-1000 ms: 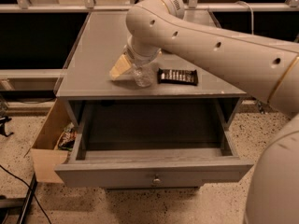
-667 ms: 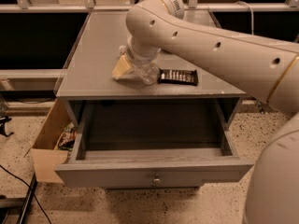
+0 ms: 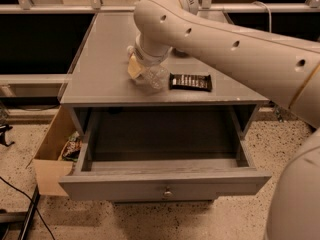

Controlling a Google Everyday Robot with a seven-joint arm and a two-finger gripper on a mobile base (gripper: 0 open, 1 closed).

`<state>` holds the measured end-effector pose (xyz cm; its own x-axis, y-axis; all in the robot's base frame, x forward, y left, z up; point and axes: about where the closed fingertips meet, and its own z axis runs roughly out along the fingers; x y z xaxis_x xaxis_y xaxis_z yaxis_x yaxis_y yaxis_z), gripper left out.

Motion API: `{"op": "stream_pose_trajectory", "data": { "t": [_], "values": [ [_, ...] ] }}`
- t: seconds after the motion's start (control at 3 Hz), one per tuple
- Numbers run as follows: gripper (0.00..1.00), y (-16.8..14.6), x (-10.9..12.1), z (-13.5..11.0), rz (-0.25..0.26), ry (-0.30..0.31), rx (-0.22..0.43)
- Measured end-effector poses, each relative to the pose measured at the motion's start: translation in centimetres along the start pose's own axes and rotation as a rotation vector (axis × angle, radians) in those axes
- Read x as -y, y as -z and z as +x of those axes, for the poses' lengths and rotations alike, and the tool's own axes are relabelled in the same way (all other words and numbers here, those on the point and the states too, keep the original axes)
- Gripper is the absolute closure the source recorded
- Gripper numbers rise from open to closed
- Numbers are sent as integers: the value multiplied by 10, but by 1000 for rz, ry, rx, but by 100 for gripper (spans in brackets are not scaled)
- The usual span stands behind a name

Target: Place water bottle into top drawer

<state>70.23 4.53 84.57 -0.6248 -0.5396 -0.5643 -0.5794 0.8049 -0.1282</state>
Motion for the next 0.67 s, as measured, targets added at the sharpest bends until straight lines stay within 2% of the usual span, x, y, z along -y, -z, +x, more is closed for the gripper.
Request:
{"op": "stream_pose_trajectory", "data": {
  "t": [0.33,0.67],
  "values": [
    [86,20,-2,-8,-3,22,4],
    [100,36,4,-8,-60,36,-5]
  ]
}}
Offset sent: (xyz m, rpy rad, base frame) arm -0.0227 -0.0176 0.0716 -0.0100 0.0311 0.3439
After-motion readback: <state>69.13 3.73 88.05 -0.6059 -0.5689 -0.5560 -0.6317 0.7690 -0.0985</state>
